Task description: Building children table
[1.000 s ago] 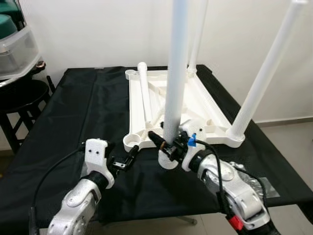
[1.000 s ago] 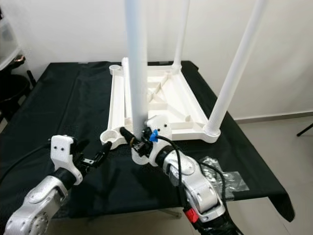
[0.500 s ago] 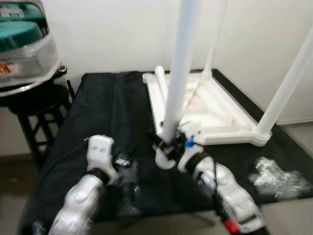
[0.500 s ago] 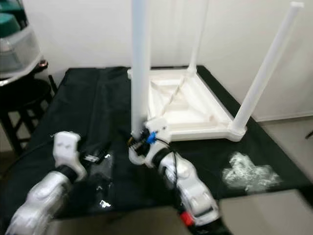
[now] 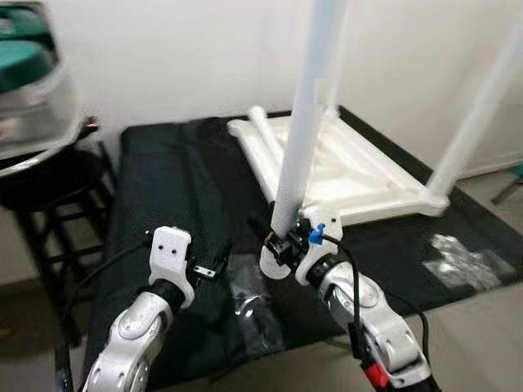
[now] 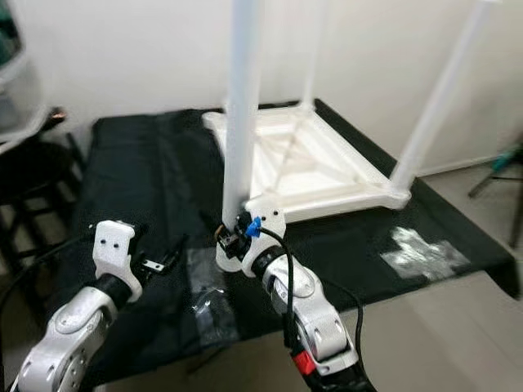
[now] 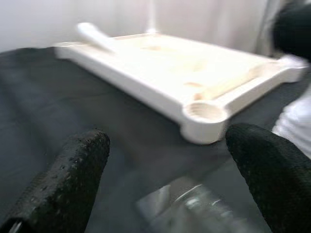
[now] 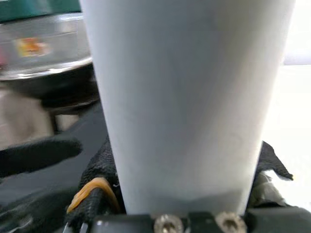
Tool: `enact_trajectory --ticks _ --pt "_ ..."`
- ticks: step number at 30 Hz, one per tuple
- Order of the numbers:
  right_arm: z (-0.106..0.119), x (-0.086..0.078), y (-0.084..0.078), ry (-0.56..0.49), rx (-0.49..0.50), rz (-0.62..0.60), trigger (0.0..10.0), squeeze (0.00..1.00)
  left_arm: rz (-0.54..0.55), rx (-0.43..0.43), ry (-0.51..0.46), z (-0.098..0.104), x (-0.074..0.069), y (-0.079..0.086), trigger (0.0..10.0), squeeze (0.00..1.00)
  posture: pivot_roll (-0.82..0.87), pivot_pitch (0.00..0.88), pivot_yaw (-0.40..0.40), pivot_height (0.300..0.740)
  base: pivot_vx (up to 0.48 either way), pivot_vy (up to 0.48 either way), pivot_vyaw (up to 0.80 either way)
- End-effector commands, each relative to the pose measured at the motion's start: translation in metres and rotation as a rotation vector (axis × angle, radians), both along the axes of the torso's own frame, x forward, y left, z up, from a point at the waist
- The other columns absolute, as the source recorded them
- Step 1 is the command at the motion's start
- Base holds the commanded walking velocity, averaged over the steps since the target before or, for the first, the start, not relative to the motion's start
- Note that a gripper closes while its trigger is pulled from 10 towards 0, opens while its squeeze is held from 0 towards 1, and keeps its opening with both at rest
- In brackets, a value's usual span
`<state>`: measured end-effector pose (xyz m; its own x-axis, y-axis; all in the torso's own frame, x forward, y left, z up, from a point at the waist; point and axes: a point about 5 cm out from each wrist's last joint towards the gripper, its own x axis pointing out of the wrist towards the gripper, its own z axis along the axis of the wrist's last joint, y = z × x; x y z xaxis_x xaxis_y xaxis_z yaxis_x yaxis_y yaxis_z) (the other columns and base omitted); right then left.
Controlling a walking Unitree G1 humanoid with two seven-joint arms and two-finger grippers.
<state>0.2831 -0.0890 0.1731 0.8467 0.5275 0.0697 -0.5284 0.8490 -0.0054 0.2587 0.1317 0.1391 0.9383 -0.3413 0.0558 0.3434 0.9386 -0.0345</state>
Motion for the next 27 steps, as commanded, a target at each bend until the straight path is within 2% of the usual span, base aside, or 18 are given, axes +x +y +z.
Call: enact_trajectory --ticks 1,5,8,18,22,27 --pt "0.006 0.005 0.003 -0.026 -0.006 -0.004 10.0 0.0 -0.002 -0.005 -0.013 0.005 0.001 0.001 10.0 0.0 -0.02 0.0 -0.012 0.74 0.337 0.0 -0.8" --pt "0.01 0.006 0.004 -0.025 0.048 -0.006 10.0 0.0 -0.006 -0.011 -0.02 0.008 0.003 0.0 10.0 0.0 -0.02 0.003 -0.01 0.74 0.337 0.0 -0.8" --pt "0.01 0.007 0.007 -0.035 0.029 -0.001 10.0 0.0 -0.016 -0.015 -0.028 0.01 0.005 -0.002 10.0 0.0 -0.02 0.004 -0.011 0.74 0.34 0.0 -0.53" --pt "0.012 0.01 0.008 -0.045 0.017 -0.004 10.0 0.0 -0.044 -0.016 -0.039 0.014 0.008 -0.006 10.0 0.0 -0.02 0.002 -0.005 0.74 0.337 0.0 0.0" --pt "0.014 0.009 0.011 -0.059 0.011 0.041 10.0 0.0 -0.041 -0.051 -0.044 0.018 0.008 -0.007 10.0 0.0 -0.02 0.008 0.003 0.74 0.0 0.0 0.0" --pt "0.02 0.008 0.011 -0.072 0.019 0.088 10.0 0.0 -0.061 -0.046 -0.036 0.016 0.004 -0.002 10.0 0.0 -0.02 0.017 0.006 0.74 0.0 0.0 0.0"
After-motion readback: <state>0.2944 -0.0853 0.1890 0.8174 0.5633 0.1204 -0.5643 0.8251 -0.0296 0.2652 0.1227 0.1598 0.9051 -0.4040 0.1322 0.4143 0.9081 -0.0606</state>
